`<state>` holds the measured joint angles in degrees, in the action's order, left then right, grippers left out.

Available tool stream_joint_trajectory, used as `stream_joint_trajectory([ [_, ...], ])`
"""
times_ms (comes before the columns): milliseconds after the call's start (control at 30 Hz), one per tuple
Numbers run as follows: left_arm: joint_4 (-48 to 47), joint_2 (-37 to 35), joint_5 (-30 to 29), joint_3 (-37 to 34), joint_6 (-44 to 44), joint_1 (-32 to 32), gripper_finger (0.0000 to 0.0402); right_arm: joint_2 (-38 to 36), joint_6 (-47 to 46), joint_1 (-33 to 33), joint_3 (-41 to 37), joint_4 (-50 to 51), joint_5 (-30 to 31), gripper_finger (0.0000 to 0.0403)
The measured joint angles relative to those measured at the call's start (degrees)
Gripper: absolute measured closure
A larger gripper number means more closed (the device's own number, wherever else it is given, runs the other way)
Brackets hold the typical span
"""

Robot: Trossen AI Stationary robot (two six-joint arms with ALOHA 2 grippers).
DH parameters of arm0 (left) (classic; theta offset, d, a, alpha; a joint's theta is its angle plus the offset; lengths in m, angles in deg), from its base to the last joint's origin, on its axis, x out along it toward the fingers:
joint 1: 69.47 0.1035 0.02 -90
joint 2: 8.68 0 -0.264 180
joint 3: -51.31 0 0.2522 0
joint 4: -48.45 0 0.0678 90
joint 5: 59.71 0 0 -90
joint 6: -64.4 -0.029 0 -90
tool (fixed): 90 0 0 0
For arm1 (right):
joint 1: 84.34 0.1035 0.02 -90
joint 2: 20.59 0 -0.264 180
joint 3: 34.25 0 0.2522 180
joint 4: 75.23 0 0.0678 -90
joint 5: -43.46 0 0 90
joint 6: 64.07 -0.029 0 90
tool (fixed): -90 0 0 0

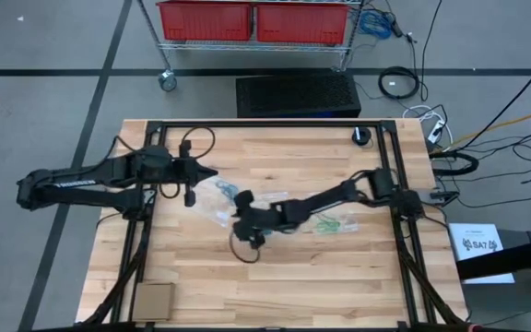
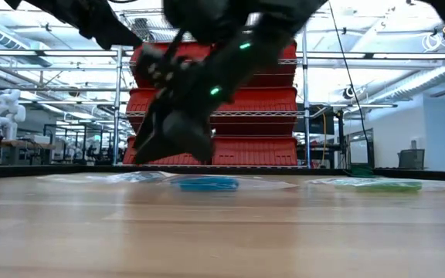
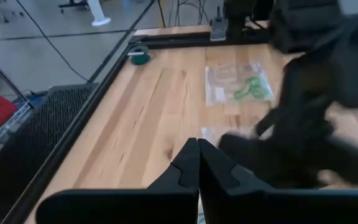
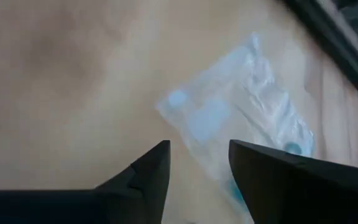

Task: Sort rubber bands
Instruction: Close the left zip lock bag

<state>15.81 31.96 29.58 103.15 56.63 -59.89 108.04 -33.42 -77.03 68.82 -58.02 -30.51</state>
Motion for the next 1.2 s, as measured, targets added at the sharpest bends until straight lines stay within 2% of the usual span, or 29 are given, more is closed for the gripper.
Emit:
stream_joint_trajectory([
  [67,-0.77,-0.72,0.01,-0.01,0.01,0.02,0.0401,2.98,3.40,-0.99,5.03,4.54,-0.65,0.0249],
  [200,-1.34,-1.77,0.01,-0.61,0.02,0.02,0.0401,7.97,6.62,-1.76,13.86,12.54,-6.04,0.0257],
  [400,-1.23,-3.05,0.03,-3.19,0.99,0.02,0.0401,12.84,10.04,-1.75,22.10,17.98,-6.99,0.0276],
  [500,-0.27,-3.48,0.01,-4.51,1.21,0.02,0.0401,13.78,10.07,-1.75,23.78,18.62,-7.14,0.0316],
  [567,0.43,-3.82,0.01,-5.21,1.40,0.02,0.0401,13.84,9.71,-1.73,23.78,18.57,-7.47,0.0362],
  [633,1.17,-4.35,-0.01,-5.51,1.38,0.02,0.0401,13.44,9.65,-1.68,23.71,18.83,-7.47,0.0392],
  [733,2.64,-5.37,-0.01,-5.65,1.25,0.02,0.0401,11.92,7.05,-1.73,23.60,19.53,-7.47,0.0396],
  [967,4.00,-7.43,1.54,-5.65,0.93,0.02,0.0401,2.64,-4.37,-1.73,23.67,26.23,-7.43,0.0402],
  [1067,4.34,-7.65,5.04,-5.65,0.84,0.02,0.0401,-1.84,-9.05,-1.62,23.65,29.57,-7.18,0.0403],
  [1200,5.45,-6.51,12.60,-5.65,1.35,0.01,0.0400,-6.25,-13.70,-1.55,23.70,32.70,-5.21,0.0403],
])
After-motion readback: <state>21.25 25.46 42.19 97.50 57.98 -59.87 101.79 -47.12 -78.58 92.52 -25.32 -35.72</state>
